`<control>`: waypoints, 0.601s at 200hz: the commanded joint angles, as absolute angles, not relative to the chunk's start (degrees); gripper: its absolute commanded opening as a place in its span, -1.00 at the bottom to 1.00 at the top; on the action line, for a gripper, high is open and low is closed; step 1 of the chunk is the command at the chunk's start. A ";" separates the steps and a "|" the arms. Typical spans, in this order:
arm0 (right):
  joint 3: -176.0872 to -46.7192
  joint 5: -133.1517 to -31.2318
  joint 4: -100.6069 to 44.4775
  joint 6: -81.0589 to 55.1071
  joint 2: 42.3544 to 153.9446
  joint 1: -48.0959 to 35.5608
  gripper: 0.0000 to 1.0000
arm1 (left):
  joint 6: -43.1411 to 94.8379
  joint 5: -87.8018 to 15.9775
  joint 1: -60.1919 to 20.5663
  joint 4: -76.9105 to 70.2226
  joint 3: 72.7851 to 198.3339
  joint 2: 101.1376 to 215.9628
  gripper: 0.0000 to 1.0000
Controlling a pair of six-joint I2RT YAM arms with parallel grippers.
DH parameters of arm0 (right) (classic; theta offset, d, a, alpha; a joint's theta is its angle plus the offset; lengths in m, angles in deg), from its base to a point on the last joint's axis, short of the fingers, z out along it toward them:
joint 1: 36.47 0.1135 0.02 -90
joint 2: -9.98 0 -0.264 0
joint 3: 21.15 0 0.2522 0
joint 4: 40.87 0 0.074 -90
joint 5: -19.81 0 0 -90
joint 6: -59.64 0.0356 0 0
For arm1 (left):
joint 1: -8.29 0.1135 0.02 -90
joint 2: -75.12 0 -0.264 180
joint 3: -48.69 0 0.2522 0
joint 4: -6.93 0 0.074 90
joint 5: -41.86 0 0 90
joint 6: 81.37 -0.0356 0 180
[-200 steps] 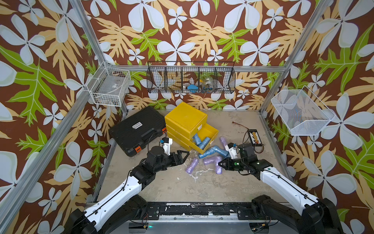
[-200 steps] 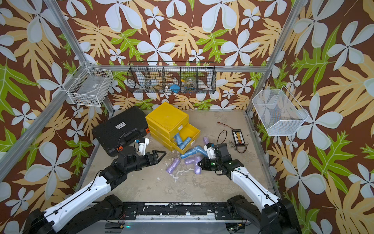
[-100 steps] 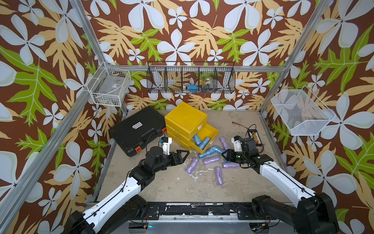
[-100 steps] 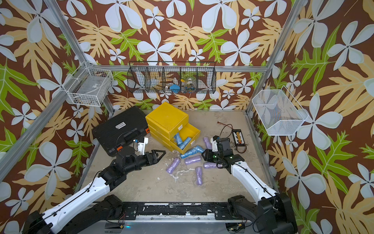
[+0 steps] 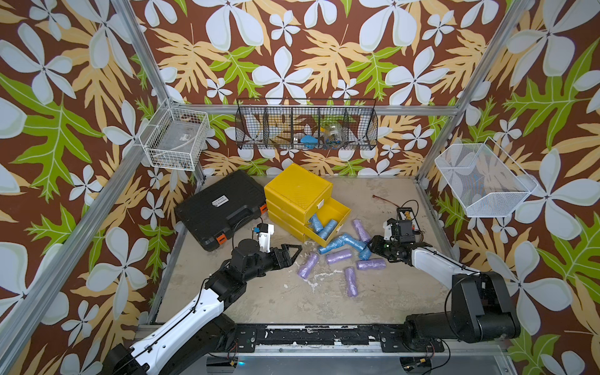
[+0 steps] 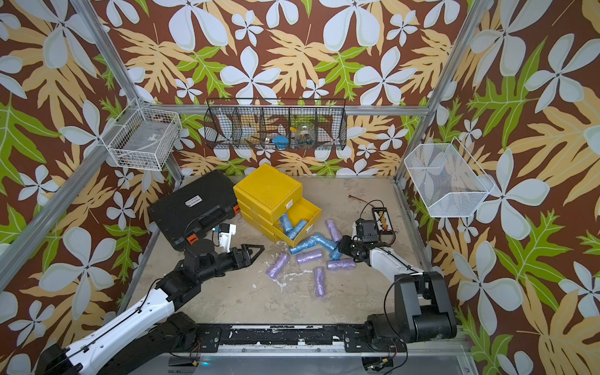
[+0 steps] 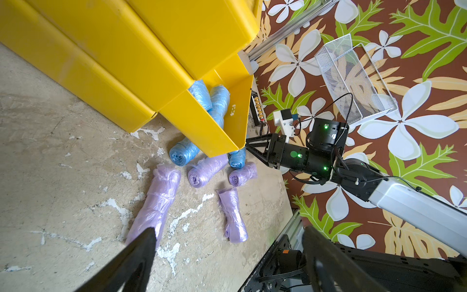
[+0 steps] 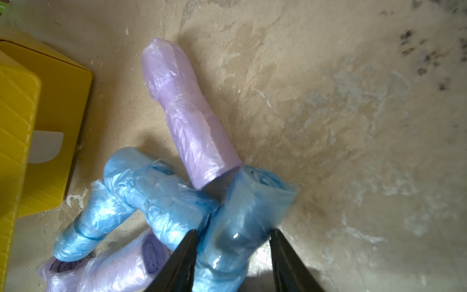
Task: Sort the rolls of trash bags by color and place them into the drawer
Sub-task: Pick up the roll of trash bags from the center of the board.
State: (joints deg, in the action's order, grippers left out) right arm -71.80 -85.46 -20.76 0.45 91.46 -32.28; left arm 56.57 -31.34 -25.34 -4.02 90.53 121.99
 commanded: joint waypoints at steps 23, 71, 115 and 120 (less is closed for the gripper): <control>-72.22 -86.80 -26.07 1.77 95.22 -32.29 -0.08 | 56.64 -30.95 -25.11 -2.87 90.23 121.88 0.85; -71.85 -86.81 -24.97 1.35 91.86 -32.34 -0.65 | 56.53 -31.09 -25.02 -2.97 90.40 121.88 0.85; -76.36 -88.14 -18.67 -0.58 81.97 -32.33 -0.77 | 55.41 -30.78 -24.42 -3.14 91.26 123.14 0.85; -77.21 -89.15 -18.30 -0.57 81.50 -32.32 -0.77 | 55.39 -30.66 -24.33 -3.04 91.36 123.34 0.85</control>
